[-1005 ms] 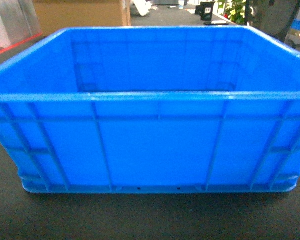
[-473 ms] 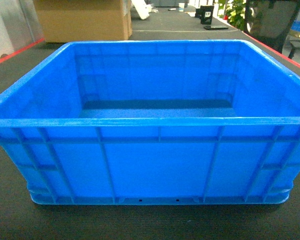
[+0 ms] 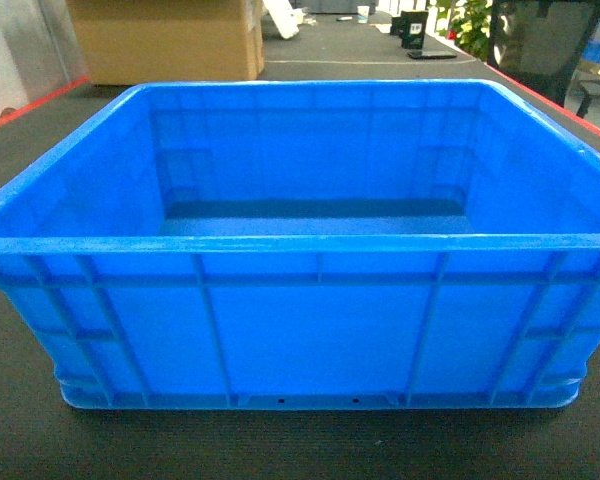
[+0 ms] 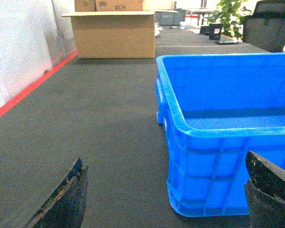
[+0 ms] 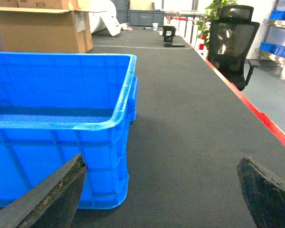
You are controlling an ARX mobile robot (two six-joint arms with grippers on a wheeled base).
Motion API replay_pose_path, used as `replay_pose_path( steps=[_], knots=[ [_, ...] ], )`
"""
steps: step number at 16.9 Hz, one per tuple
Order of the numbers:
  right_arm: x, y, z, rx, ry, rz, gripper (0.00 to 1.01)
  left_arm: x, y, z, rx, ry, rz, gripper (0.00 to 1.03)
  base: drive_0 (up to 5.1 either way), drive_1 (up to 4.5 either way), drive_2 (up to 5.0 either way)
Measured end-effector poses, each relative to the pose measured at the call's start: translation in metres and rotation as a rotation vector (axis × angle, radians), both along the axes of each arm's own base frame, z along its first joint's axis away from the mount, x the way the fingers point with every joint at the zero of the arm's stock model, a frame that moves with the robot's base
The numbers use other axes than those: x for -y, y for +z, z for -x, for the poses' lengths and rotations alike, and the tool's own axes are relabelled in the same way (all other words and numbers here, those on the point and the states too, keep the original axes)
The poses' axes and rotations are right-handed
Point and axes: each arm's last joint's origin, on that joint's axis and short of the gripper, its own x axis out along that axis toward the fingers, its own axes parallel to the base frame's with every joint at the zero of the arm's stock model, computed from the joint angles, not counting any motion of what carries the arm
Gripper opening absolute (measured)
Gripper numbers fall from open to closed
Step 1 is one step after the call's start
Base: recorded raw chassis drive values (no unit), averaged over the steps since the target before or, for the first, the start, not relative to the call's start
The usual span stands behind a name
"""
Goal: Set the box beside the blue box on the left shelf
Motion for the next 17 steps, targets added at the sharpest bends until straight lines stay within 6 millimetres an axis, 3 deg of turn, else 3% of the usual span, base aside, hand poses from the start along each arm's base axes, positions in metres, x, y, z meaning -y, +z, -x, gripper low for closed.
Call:
replay_pose_path(
  steps=[17],
  knots=[
    [0.0000,0.0000,0.0000,0.000,0.000,0.000,0.98,0.0000,0.0000,0.0000,0.000,0.000,0.000,0.98,0.0,0.00,0.0]
  ],
)
